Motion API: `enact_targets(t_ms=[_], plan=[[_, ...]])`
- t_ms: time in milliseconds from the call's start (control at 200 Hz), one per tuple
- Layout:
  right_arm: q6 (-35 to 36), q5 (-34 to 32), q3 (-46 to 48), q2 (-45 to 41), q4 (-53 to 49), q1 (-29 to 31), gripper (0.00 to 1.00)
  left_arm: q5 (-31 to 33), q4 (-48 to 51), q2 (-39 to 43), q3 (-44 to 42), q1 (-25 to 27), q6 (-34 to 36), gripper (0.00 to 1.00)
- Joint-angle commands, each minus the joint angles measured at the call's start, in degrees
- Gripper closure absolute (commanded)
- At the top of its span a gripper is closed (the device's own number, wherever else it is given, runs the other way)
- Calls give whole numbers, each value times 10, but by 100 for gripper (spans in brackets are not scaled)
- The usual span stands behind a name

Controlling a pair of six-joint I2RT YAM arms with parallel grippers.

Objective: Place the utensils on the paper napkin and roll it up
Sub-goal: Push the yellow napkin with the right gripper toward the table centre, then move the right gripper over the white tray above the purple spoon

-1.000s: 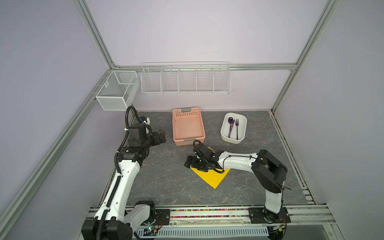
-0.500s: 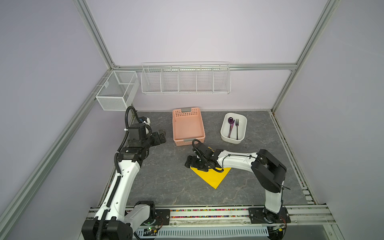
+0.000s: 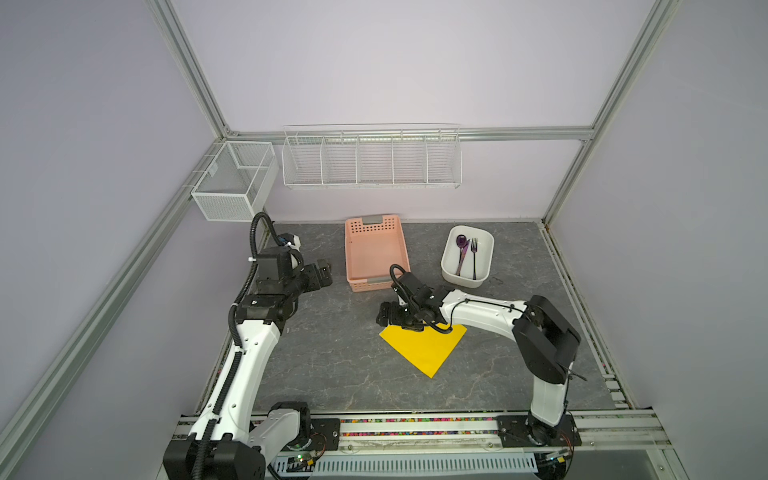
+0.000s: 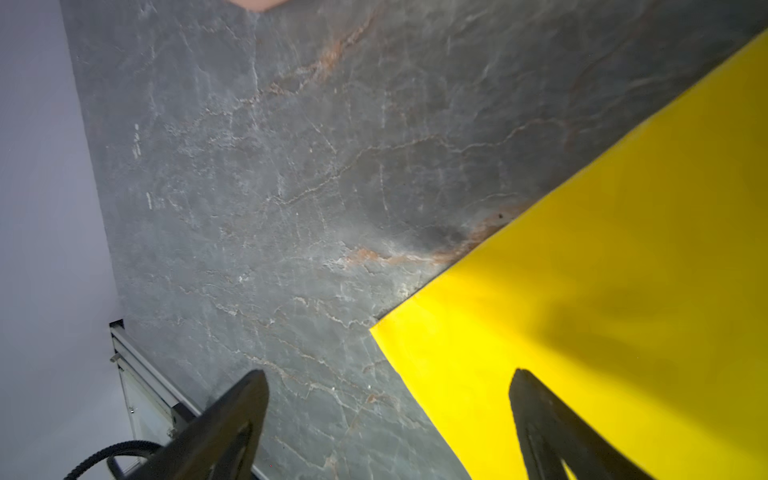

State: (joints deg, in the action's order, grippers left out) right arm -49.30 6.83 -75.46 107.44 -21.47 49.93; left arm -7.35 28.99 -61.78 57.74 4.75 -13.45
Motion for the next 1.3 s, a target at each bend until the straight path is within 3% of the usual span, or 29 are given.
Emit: enact_targets(t_ms=[0, 300, 550, 980, 1295], plan=[[67, -19, -33, -57, -84, -31, 8, 2, -3, 3, -6, -4, -3, 0], [176, -38, -112, -79, -211, -147, 12, 3, -3, 0, -6, -4, -3, 1], [262, 11, -213, 5, -249, -242, 15, 3, -1, -5, -6, -4, -2, 1], [334, 71, -343, 159, -297, -285, 16, -1, -1, -14, -6, -4, -4, 1], [373, 100, -351, 183, -329, -285, 19, 1, 1, -13, -7, -4, -3, 1]])
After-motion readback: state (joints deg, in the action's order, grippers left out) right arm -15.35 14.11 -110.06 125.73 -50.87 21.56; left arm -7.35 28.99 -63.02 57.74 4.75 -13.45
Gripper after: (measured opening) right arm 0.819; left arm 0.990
